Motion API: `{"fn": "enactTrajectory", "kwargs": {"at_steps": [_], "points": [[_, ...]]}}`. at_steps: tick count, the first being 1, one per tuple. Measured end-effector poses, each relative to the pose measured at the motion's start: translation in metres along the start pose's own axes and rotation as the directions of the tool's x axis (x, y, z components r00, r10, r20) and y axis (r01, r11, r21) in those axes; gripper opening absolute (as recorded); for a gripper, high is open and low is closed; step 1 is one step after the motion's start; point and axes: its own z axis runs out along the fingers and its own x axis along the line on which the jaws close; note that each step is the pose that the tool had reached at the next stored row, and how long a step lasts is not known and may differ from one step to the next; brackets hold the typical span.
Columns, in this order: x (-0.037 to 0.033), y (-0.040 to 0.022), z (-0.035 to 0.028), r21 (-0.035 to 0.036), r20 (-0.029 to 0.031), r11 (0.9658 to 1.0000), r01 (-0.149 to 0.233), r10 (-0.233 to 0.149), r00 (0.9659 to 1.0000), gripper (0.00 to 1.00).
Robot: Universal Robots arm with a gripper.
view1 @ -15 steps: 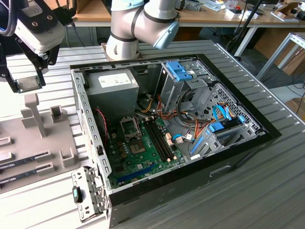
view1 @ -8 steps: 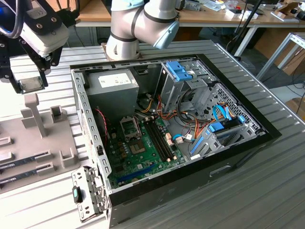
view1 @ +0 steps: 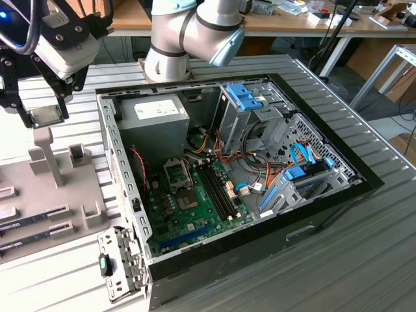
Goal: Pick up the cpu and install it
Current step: 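Pick up the cpu and move it towards the insertion slot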
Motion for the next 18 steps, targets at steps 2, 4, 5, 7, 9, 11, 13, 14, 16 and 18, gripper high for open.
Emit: {"fn": "enactTrajectory", "kwargs": {"at_steps": [2, 4, 5, 7, 9, 11, 13, 14, 16, 18], "points": [[-0.0009, -0.0003, 0.0004, 0.0, 0.0001, 1.0, 0.0, 0.0, 1.0, 0.47], [-0.0022, -0.0008, 0.0011, 0.0, 0.0001, 1.0, 0.0, 0.0, 1.0, 0.47], [-0.0026, -0.0009, 0.0012, 0.0, 0.0, 1.0, 0.0, 0.0, 1.0, 0.47], [-0.0034, -0.0012, 0.0016, 0.0, 0.0, 1.0, 0.0, 0.0, 1.0, 0.47], [-0.0043, -0.0015, 0.002, 0.0, 0.0, 1.0, 0.0, 0.0, 1.0, 0.47], [-0.0051, -0.0018, 0.0024, 0.0, 0.0, 1.0, 0.0, 0.0, 1.0, 0.47], [-0.0061, -0.0022, 0.0029, 0.0, 0.0, 1.0, 0.0, 0.0, 1.0, 0.47], [-0.0064, -0.0023, 0.0031, 0.0, 0.0001, 1.0, 0.0, 0.0, 1.0, 0.47], [-0.007, -0.0025, 0.0033, 0.0, 0.0, 1.0, 0.0, 0.0, 1.0, 0.47], [-0.0077, -0.0028, 0.0037, 0.0, 0.0001, 1.0, 0.0, 0.0, 1.0, 0.47]]}}
